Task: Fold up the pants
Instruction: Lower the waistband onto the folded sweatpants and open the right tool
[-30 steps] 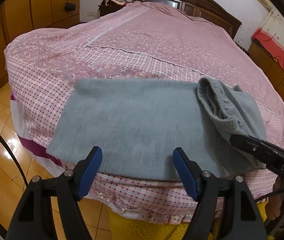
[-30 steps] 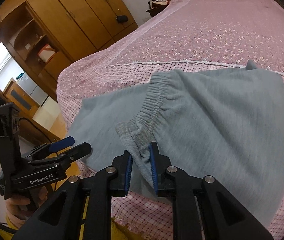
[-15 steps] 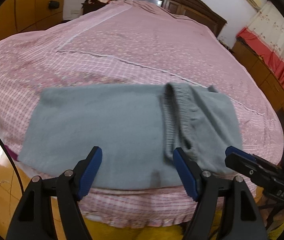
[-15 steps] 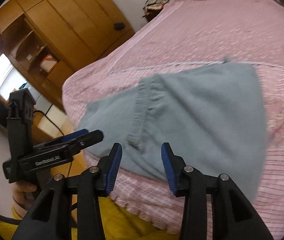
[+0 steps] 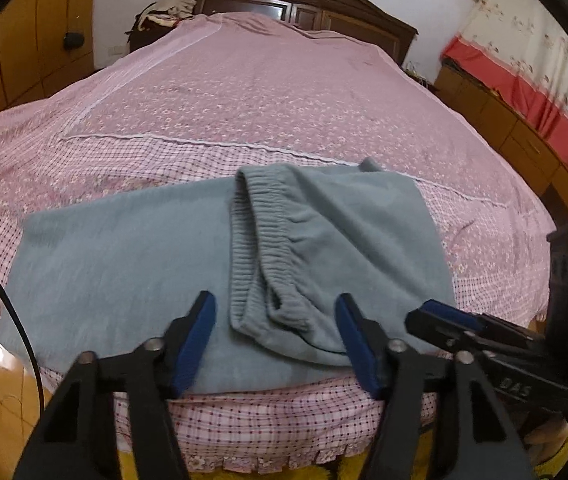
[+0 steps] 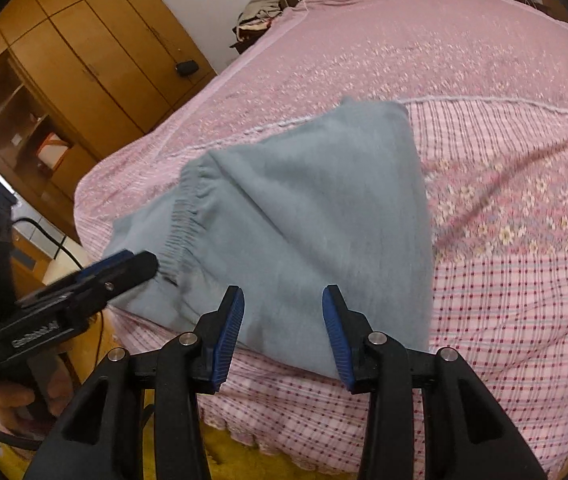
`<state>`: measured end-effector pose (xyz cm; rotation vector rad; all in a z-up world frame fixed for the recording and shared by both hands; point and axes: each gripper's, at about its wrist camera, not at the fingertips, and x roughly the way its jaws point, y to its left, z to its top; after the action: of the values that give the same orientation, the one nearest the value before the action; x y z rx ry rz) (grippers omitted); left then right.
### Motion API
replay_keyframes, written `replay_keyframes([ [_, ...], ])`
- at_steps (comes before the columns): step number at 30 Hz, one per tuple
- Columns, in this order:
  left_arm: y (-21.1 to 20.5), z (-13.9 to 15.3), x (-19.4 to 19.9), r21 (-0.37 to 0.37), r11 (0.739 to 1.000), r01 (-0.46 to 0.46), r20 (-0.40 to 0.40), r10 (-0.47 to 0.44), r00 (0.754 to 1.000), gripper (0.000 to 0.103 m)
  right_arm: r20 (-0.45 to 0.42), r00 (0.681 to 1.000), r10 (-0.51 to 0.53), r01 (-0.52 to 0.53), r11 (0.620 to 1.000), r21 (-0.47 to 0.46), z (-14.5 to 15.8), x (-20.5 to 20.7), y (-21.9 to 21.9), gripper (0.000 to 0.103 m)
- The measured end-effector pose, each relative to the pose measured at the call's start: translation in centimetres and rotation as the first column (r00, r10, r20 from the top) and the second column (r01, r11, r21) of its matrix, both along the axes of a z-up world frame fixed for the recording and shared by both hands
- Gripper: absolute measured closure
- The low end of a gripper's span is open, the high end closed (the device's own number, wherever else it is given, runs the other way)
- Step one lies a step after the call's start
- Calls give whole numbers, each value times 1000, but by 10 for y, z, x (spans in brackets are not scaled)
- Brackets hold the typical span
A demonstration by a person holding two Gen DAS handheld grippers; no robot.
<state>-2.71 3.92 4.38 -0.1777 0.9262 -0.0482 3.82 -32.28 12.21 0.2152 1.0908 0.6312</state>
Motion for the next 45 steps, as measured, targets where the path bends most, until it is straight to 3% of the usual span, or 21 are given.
replay_keyframes([
  [1,-2,-2,1,-2,1000,11,-7,-11,1000,56,-1,1000,1,-1,1000,-7,-2,-2,1,61],
  [4,-8,-9,5,2,999,37,-23,-37,999,67,4,1000,8,-8,1000,-14,-5,-2,3,61],
  [18,-10,-37,20,8,1000,-2,-63,2,998,67,-19,1000,-5,5,1000,30,-8,-3,-9,61],
  [21,-10,-34,15,17,1000,-20,-29,20,999,80,-21,1000,-8,8,1000,30,-7,-3,-10,61],
  [25,1,-23,6,-41,998,-37,14,38,999,82,-16,1000,-17,17,999,38,-3,-5,-17,61],
  [29,5,-10,-5,-65,997,-37,42,39,998,83,-8,1000,-19,19,999,42,2,-6,-23,61],
  [35,4,-24,-4,12,999,-35,-23,35,999,82,-10,1000,-9,9,1000,28,2,-9,-18,61],
  [38,2,-43,1,88,996,-25,-69,31,997,72,-36,999,-1,1,1000,15,-6,-8,-12,61],
  [45,17,-32,-9,4,1000,-19,-31,19,999,62,-79,997,-7,7,1000,-9,-19,-4,-8,61],
])
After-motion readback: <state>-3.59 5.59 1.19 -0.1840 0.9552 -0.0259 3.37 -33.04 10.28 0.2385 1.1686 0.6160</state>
